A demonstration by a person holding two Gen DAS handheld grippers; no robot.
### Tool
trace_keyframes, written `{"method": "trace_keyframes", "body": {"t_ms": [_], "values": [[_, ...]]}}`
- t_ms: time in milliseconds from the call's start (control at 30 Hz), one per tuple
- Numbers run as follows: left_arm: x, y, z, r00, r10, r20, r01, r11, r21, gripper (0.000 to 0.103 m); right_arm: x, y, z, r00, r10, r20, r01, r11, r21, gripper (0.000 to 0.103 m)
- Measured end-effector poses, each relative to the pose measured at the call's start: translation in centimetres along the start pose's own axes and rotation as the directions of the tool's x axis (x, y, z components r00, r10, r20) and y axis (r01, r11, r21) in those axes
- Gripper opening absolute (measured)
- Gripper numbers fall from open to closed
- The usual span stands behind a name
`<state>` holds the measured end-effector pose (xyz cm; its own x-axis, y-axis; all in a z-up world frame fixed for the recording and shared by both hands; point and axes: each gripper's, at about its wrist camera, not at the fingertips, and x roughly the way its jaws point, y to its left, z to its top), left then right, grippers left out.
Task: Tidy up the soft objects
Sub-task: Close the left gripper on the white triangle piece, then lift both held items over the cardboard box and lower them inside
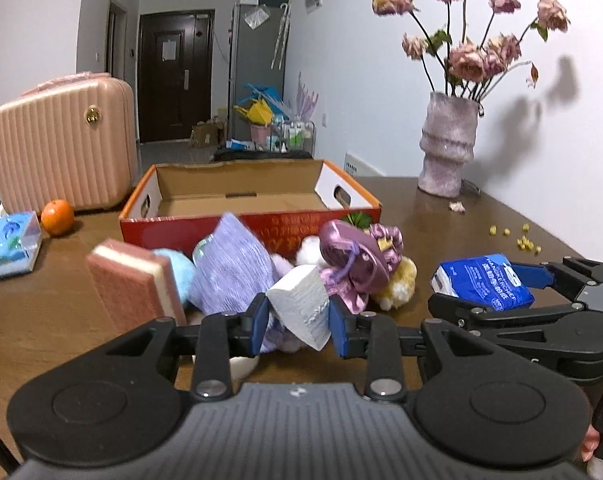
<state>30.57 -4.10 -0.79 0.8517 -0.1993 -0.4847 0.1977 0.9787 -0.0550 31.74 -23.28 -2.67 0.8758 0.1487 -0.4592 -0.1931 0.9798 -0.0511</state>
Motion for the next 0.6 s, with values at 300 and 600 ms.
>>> {"method": "trace_keyframes", "body": {"t_ms": [300, 600], "values": [[-0.5, 1.6, 2.0, 0.997, 0.02, 0.068, -0.018, 1.0, -0.025, 0.033, 0.7, 0.7, 2.5, 0.998, -0.001, 0.056, 0.001, 1.0, 0.004, 0.079], [-0.3, 3.5, 4.4, 0.992, 0.036, 0.122, -0.027, 0.997, -0.068, 0.033, 1.5, 2.0, 5.4, 0.993, 0.014, 0.119, -0.015, 1.0, 0.009, 0.079]]}}
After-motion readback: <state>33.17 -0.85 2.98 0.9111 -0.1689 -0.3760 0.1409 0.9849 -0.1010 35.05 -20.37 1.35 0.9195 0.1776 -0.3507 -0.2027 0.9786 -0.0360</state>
